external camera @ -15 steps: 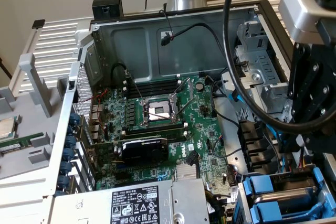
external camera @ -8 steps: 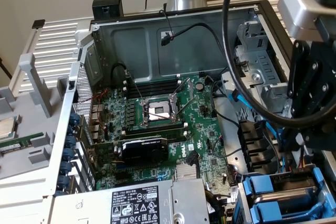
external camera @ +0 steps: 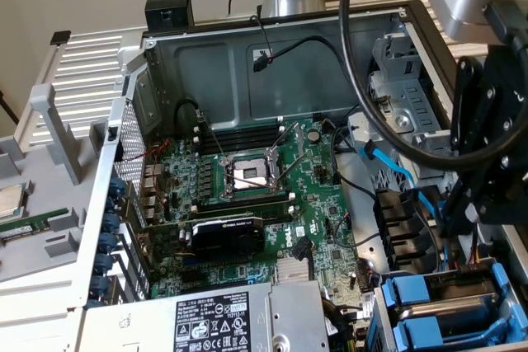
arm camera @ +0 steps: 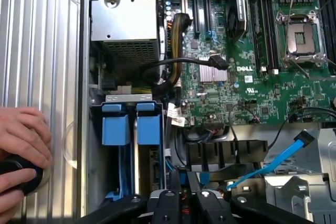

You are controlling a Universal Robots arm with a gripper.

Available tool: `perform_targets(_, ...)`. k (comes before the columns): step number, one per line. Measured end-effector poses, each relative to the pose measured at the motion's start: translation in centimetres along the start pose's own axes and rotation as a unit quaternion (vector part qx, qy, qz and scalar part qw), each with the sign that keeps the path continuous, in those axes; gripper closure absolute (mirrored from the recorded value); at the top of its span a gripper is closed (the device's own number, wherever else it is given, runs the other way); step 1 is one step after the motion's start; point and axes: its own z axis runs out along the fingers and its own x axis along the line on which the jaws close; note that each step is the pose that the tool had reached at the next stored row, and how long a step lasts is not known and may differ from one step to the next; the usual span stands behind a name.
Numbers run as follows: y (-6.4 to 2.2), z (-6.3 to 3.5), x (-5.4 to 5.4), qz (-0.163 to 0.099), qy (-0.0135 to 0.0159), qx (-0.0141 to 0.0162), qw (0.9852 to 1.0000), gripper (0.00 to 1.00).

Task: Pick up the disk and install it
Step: 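Insert the second disk wire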

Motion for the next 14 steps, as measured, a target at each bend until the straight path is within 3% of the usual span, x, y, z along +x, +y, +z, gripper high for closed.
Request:
perform_targets(4,0.35,-0.24,-0.3,0.001,0.0104,0.0104,0.9999,0.84)
perform_targets(9,0.84,-0.35,-0.5,0.002,0.0181,0.03,0.9994,0.84)
perform_targets(11,1.02,-0.39,-0.5,0.003,0.0215,0.0356,0.9991,0.84)
perform_targets(14,1.27,-0.52,-0.5,0.003,0.0239,0.0428,0.9988,0.84)
